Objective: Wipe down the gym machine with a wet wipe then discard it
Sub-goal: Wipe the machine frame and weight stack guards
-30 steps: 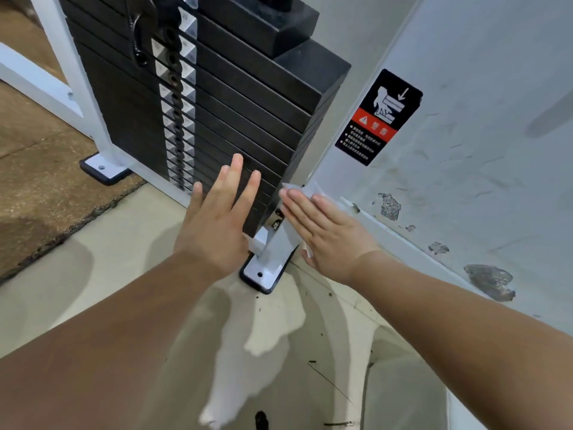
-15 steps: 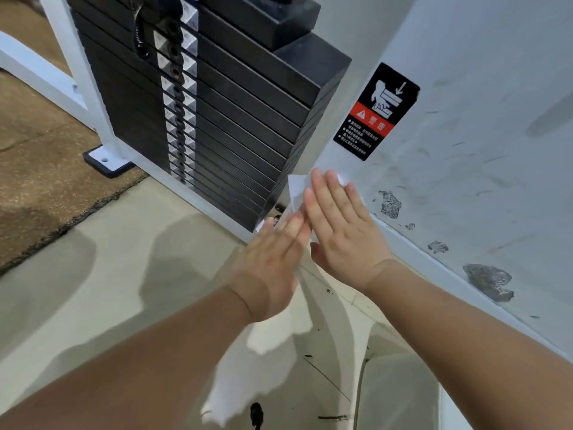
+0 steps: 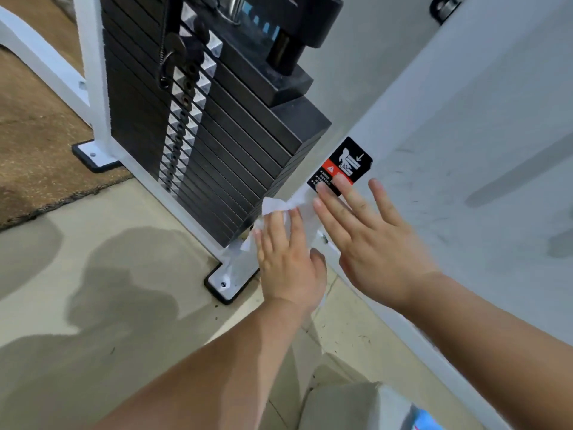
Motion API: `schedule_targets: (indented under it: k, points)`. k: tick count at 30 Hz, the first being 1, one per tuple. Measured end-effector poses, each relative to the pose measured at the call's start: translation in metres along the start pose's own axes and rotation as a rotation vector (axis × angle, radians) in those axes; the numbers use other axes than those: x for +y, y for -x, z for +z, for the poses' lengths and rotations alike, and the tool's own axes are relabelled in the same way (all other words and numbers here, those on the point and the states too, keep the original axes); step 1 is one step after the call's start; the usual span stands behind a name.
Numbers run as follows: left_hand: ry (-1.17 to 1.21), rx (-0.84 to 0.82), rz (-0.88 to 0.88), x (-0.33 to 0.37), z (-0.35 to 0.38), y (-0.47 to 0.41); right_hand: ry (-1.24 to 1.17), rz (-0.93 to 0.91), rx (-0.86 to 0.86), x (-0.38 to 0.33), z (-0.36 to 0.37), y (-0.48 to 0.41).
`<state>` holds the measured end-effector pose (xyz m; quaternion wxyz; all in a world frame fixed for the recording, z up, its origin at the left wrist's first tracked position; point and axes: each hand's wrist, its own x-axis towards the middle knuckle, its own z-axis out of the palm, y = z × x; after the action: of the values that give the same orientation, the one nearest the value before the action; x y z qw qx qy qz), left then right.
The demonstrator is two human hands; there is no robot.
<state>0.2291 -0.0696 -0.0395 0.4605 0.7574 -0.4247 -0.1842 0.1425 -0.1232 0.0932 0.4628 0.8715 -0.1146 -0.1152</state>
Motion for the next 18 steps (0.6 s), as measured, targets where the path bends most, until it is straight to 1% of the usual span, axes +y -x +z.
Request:
schedule_targets:
  k: [3,5,6,9,14,16,18]
  points:
    - [0.243,0.046,-0.137,0.024,0.014,0.005,0.147,-0.144,-0.027,0.029,-0.01,-0.003]
    - [0.368,0.04,-0.145,0.027,0.022,0.009,0.206,-0.203,-0.052,0.039,-0.016,-0.008]
    - [0.386,0.049,-0.111,0.026,0.024,0.01,0.216,-0.21,-0.057,0.042,-0.017,-0.011]
    - [0.363,0.091,0.014,0.019,0.029,0.007,0.23,-0.222,-0.06,0.039,-0.015,-0.024]
    - [0.354,0.178,-0.027,0.005,0.033,-0.012,0.233,-0.228,-0.081,0.026,-0.005,-0.039]
    - [0.335,0.204,-0.003,0.002,0.04,-0.014,0.245,-0.226,-0.041,0.027,-0.001,-0.041]
    - [0.292,0.189,0.027,-0.001,0.052,-0.012,0.257,-0.231,0.016,0.029,0.005,-0.041]
